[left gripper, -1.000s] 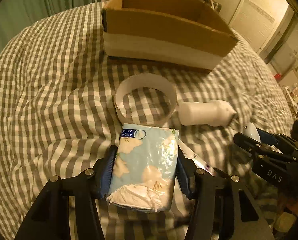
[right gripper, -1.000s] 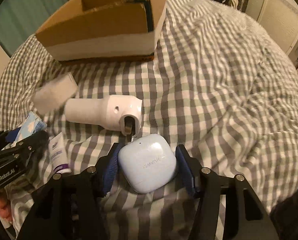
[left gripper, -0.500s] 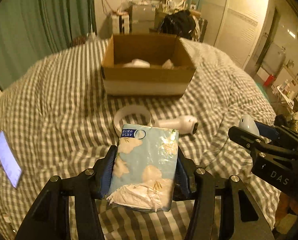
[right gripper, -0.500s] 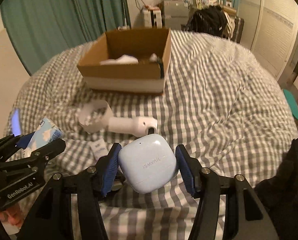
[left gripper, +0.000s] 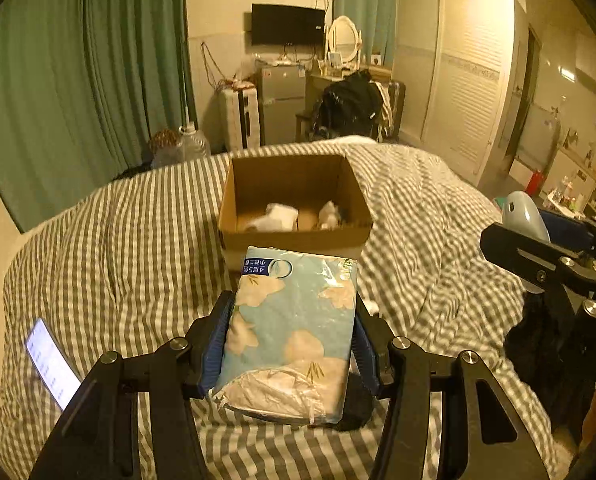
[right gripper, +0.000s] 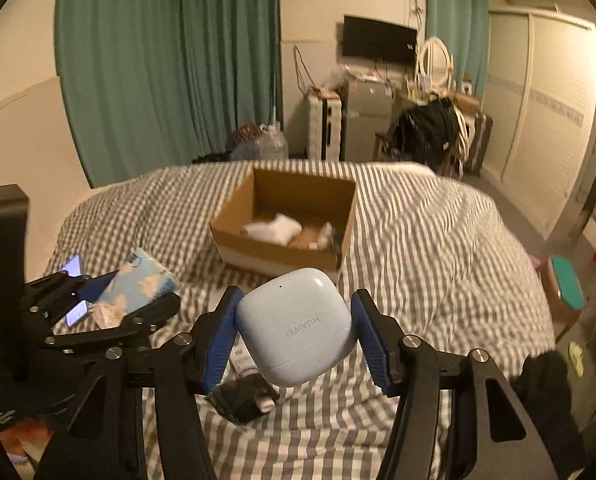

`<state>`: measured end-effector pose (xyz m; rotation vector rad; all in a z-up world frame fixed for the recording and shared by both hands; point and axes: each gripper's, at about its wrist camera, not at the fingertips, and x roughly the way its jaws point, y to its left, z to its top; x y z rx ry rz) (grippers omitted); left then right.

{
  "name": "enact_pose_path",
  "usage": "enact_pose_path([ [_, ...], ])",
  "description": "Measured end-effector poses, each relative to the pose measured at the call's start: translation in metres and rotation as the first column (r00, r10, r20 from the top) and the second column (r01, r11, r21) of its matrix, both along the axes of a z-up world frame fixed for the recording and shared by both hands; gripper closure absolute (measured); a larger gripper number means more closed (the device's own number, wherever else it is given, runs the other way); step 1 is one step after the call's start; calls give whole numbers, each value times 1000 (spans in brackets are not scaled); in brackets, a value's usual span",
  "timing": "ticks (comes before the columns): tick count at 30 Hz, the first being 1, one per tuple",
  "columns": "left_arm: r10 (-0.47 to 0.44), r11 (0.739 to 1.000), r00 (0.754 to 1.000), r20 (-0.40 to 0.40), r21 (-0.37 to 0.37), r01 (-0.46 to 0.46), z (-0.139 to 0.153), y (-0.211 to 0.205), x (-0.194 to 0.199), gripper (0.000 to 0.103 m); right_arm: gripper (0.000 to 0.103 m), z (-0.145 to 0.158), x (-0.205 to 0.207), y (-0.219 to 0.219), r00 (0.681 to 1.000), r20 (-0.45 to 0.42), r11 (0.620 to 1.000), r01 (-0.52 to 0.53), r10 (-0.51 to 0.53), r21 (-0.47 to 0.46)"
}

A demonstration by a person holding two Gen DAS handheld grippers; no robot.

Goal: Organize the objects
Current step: 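Carry the tissue pack and earbud case into the box and open both tools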

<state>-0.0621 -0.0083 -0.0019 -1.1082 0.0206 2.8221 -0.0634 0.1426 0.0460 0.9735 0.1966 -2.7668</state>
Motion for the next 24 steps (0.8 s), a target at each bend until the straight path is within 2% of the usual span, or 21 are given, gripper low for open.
enact_pose_path([
  [6,-6,1000,999,-34,-5,5,20,-2,-35,47,47,22,-27,-8,999,-33,1000,-30,30,8],
  [14,9,1000,999,-31,-11,-9,25,-12,-116,47,47,39,-106,-23,998,-25,998,-64,64,5],
  [19,26,999,1000,-8,-27,-27,5,-18,-181,47,47,30,-170,-26,998,1,998,-70,70,-9],
  [24,39,999,998,51,2,-39,-32,-22,-236,47,47,1,-239,-26,997,51,998,-59,61,-31],
])
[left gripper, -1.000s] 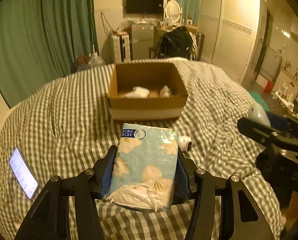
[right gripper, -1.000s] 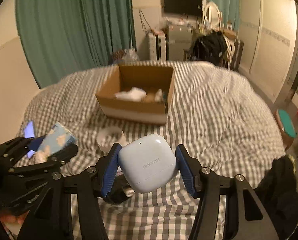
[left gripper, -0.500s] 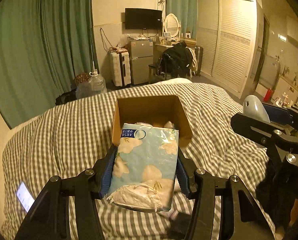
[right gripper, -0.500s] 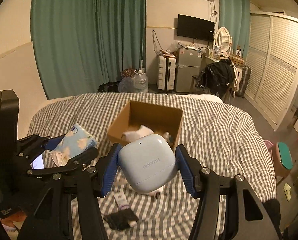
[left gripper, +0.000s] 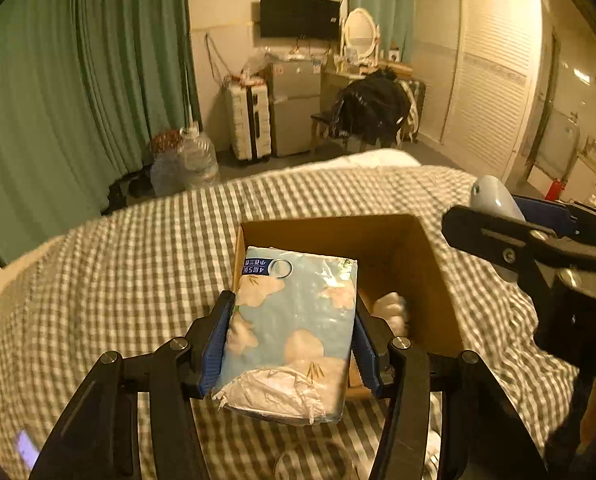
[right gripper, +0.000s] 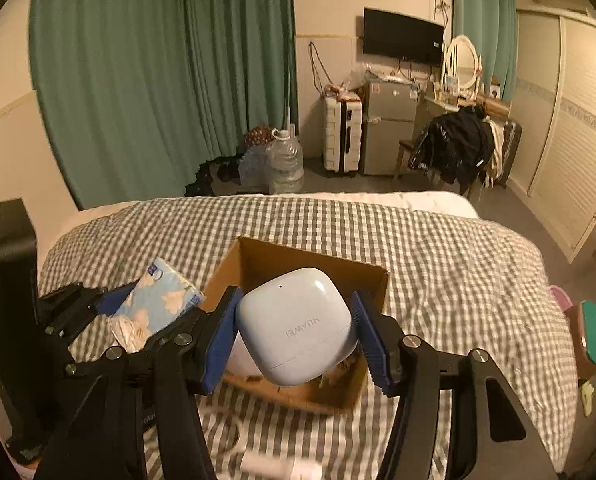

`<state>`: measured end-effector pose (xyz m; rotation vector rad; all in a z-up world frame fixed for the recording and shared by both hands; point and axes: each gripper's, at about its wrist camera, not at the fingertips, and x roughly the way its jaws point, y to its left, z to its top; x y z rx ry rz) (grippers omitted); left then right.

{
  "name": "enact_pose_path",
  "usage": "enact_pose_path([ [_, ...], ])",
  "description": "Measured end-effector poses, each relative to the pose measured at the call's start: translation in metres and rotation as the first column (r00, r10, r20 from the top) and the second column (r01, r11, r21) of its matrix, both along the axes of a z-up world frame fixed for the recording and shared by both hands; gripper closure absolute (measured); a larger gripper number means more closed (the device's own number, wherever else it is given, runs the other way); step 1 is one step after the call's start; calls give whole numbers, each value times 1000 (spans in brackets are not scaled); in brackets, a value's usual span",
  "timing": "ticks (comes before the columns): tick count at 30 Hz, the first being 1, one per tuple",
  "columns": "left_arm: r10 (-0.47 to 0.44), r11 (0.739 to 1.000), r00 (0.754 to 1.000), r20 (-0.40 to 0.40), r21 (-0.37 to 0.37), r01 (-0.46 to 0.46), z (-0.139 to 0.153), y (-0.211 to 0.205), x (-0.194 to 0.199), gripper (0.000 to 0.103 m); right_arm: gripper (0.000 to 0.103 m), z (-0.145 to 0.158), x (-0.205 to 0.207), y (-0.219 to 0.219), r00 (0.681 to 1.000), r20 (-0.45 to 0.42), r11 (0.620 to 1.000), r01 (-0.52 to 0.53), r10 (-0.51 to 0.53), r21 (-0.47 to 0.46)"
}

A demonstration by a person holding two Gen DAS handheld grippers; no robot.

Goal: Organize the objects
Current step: 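Carry the tissue pack and earbud case into the box and open both tools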

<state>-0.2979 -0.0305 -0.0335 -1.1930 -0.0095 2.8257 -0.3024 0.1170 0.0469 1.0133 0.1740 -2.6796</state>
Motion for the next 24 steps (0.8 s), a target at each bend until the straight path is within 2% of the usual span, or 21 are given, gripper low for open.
enact_pose_path([
  [3,-8,999,999,39,49,6,-27,-1,-21,47,47,-25,-37,-1,999,42,1000,11,-10,-14],
  [6,-20,998,998,63,55,16,-51,2,-34,47,47,-59,-61,-2,995,97,1000,18,-16,-22],
  [9,-34,996,996,86,81,27,-72,2,-42,47,47,-87,-77,-4,990,139,1000,20,-18,-14],
  [15,-45,997,995,92,65,39,-95,12,-39,47,47,-123,-91,2,983,182,1000,19,-15,-20],
  [17,-48,998,995,86,35,46,-97,16,-37,47,47,-126,-90,2,980,197,999,24,-20,-22],
  [21,-60,996,994,89,64,55,-90,17,-34,43,46,-122,-90,9,981,190,999,48,-42,-24],
  [23,-57,997,995,77,52,53,-80,18,-29,39,33,-111,-84,12,985,169,998,51,-42,-46],
  [24,-53,998,997,63,34,51,-72,19,-25,31,30,-101,-79,13,988,149,997,52,-43,-52],
])
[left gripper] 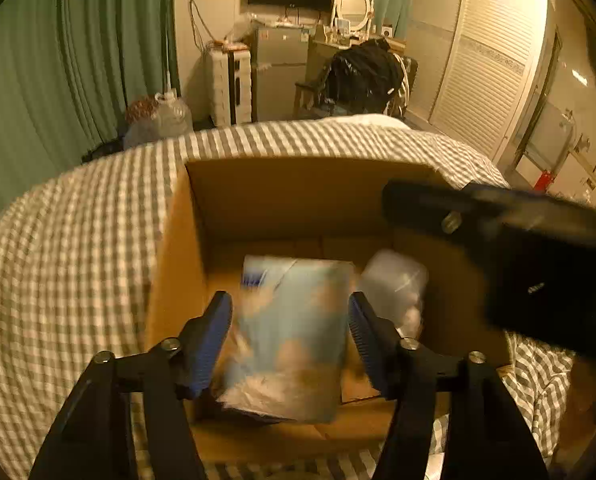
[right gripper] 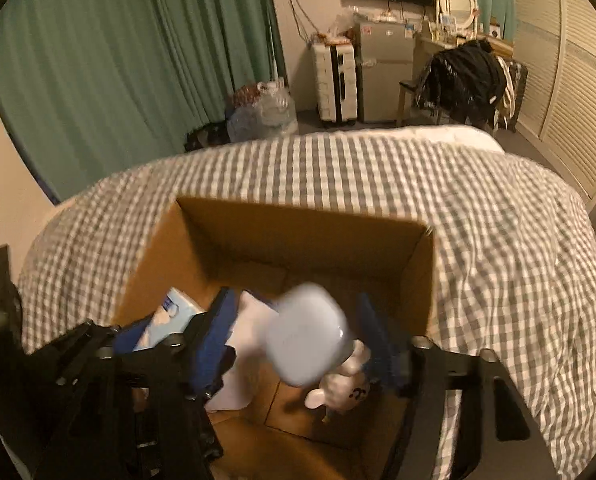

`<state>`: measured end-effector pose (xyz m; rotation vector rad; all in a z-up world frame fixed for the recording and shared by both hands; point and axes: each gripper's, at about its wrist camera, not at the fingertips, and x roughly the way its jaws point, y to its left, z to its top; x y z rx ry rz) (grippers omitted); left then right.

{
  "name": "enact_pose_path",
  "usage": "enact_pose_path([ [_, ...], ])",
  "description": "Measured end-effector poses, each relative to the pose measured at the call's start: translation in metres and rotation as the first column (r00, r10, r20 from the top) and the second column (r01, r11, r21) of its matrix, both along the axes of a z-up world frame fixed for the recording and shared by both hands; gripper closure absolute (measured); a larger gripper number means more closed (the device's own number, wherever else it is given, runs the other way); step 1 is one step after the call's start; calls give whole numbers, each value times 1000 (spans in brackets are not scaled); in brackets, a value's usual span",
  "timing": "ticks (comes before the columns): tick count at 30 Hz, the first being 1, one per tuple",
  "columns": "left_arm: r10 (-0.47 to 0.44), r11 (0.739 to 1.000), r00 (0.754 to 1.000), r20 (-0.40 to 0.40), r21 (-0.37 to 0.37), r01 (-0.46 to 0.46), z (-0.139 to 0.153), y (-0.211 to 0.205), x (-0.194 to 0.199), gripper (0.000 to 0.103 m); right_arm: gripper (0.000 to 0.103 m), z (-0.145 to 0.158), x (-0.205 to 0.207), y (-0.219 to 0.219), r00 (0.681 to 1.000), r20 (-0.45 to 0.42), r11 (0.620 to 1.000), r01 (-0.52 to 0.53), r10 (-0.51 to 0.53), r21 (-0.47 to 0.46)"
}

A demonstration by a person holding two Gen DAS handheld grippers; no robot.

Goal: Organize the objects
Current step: 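Carry the tissue pack and earbud case into the box and open both tools, then lift both open tools out of the box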

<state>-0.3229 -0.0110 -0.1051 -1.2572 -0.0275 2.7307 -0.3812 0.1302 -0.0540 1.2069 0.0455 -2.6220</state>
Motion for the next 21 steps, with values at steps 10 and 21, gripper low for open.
enact_pose_path([
  [10,42,999,990,-132,1,-42,105,-9,70,10,26,116,68,6,986,-163,999,32,-29,12],
  [21,61,997,976,-208,-41,-71,183,-33,177,4,26,200,195,4,966,-256,999,28,-18,36],
])
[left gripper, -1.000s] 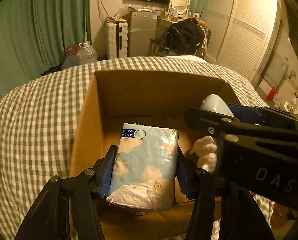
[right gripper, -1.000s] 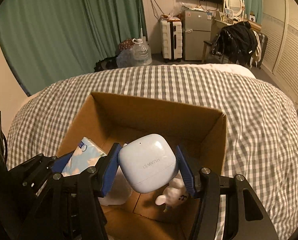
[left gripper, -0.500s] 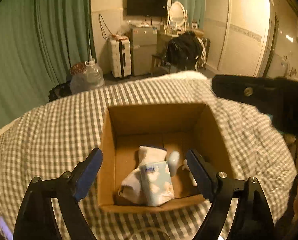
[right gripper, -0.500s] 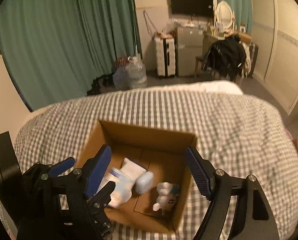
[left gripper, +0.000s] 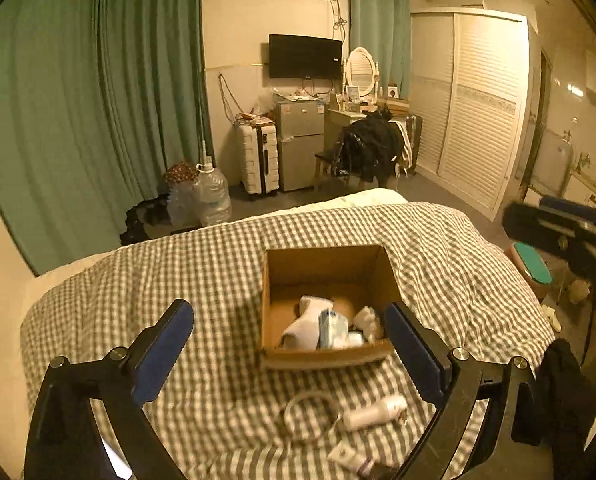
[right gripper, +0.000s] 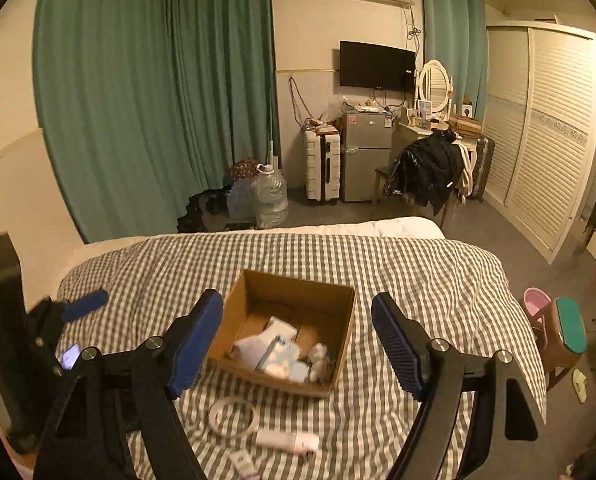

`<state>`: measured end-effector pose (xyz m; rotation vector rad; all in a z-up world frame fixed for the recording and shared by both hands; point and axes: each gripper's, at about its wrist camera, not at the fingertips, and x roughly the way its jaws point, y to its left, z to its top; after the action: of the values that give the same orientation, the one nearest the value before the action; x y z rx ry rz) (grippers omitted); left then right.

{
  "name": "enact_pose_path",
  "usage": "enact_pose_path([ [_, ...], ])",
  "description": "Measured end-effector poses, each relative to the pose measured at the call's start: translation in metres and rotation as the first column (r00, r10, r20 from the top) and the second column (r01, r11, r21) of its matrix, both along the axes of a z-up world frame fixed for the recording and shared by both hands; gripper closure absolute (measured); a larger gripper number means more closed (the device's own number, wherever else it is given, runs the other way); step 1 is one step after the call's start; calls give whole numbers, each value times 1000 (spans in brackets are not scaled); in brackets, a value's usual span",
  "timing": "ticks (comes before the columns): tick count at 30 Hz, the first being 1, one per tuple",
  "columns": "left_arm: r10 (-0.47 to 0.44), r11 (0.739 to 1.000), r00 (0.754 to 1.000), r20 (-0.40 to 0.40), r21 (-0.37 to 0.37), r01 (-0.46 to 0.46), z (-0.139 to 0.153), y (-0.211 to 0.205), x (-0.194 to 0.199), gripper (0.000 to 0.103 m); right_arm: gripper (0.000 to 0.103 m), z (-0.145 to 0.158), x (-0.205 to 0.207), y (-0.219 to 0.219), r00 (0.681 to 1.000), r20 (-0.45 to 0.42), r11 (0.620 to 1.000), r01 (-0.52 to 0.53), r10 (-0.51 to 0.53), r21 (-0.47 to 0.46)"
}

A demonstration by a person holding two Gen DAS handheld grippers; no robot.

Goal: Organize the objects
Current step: 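Lift both open tools out of the box, then grasp the black cylindrical object with the right tool while the left tool grasps the white cream tube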

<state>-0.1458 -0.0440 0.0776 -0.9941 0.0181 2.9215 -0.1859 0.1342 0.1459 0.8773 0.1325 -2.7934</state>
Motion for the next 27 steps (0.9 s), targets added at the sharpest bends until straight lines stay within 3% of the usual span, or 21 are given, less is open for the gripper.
enact_pose_path([
  [3,6,1000,1000,17,-8,-6,-9,-5,26,3,26,-8,29,0,1000,3,1000,-6,6,12],
  [7,25,1000,997,76,16,-26,-43,-14,53,3,26,-37,58,0,999,36,1000,-7,7,14],
  [14,64,997,977,203,31,-72,-125,-21,72,3,26,-132,79,4,981,190,1000,27,-29,13],
  [22,80,997,946,315,-35,-73,-194,-20,81,3,26,-233,81,-4,927,375,999,-26,6,47],
  [27,66,998,930,362,-9,-67,-215,-28,74,3,26,-280,80,-13,876,478,994,-99,68,41],
])
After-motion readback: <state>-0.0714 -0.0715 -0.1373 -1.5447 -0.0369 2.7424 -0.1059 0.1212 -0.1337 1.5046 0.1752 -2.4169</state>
